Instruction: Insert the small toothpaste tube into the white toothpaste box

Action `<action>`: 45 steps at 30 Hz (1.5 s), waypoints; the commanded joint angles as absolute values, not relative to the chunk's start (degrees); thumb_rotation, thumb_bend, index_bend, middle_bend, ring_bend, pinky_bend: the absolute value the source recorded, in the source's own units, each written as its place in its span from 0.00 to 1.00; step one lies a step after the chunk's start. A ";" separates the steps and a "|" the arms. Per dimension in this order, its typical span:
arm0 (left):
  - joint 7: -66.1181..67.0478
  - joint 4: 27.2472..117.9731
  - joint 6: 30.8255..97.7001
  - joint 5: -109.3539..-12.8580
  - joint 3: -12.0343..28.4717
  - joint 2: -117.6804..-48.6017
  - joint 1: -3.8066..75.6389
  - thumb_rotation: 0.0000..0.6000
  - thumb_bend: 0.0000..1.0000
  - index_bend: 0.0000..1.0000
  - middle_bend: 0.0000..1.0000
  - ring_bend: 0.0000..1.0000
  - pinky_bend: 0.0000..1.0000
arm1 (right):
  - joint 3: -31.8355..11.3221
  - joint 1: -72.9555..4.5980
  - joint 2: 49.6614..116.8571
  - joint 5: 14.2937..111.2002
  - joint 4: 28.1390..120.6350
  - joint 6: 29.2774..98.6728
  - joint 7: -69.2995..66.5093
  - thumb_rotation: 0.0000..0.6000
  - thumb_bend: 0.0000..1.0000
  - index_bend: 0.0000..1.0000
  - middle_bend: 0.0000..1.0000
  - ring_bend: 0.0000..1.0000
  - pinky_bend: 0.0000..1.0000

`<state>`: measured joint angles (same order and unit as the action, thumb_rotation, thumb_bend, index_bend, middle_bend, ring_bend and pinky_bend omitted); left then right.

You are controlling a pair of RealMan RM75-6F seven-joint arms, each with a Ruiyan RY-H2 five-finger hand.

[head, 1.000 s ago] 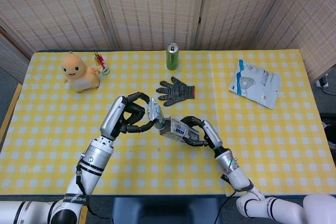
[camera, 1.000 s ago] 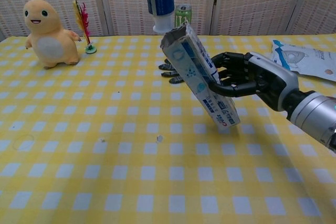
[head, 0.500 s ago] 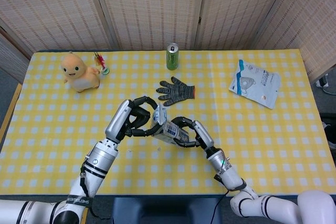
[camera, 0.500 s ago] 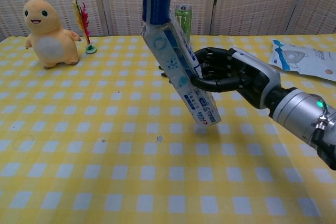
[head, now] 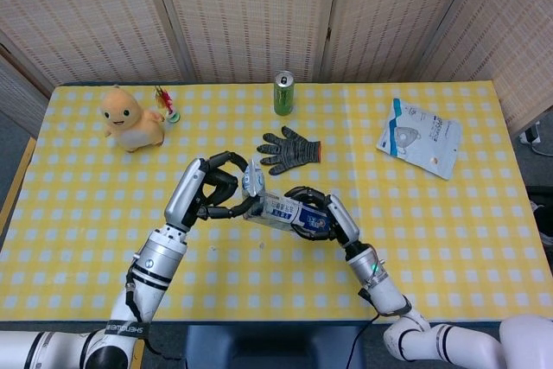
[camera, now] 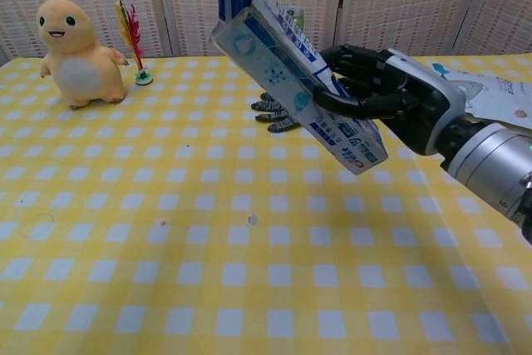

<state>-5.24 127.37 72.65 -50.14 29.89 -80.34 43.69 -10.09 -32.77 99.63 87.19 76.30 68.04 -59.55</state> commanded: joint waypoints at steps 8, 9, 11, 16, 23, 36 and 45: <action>-7.11 127.60 73.25 -51.15 30.43 -80.87 43.12 1.00 0.72 0.89 1.00 1.00 1.00 | -9.76 -32.37 99.26 87.53 76.60 69.35 -60.52 1.00 0.33 0.43 0.34 0.37 0.35; -7.55 127.90 73.13 -51.13 30.48 -80.87 43.02 1.00 0.72 0.89 1.00 1.00 1.00 | -9.85 -32.43 99.39 87.51 76.48 69.43 -60.91 1.00 0.34 0.43 0.34 0.37 0.35; -8.17 128.13 73.67 -51.55 30.60 -81.21 42.74 1.00 0.72 0.89 1.00 1.00 1.00 | -9.98 -32.24 99.99 87.63 76.04 70.33 -63.12 1.00 0.33 0.43 0.34 0.37 0.35; -9.12 127.45 75.85 -51.64 31.52 -82.57 42.33 1.00 0.72 0.89 1.00 1.00 1.00 | -8.98 -31.76 101.19 88.83 73.90 72.04 -67.67 1.00 0.33 0.43 0.34 0.37 0.35; -11.19 127.45 76.54 -51.05 33.12 -82.60 41.51 1.00 0.72 0.89 1.00 1.00 1.00 | -8.50 -31.23 101.34 89.75 72.29 74.20 -71.51 1.00 0.33 0.43 0.34 0.37 0.35; -10.70 127.48 76.25 -53.32 30.74 -83.79 40.98 1.00 0.72 0.89 1.00 1.00 1.00 | -9.82 -31.72 100.00 89.65 74.68 75.66 -72.15 1.00 0.33 0.43 0.34 0.37 0.35; -9.58 124.83 75.98 -54.49 28.57 -86.82 41.65 1.00 0.72 0.89 1.00 1.00 1.00 | -10.20 -32.33 99.59 89.46 76.58 75.47 -71.03 1.00 0.33 0.43 0.35 0.37 0.35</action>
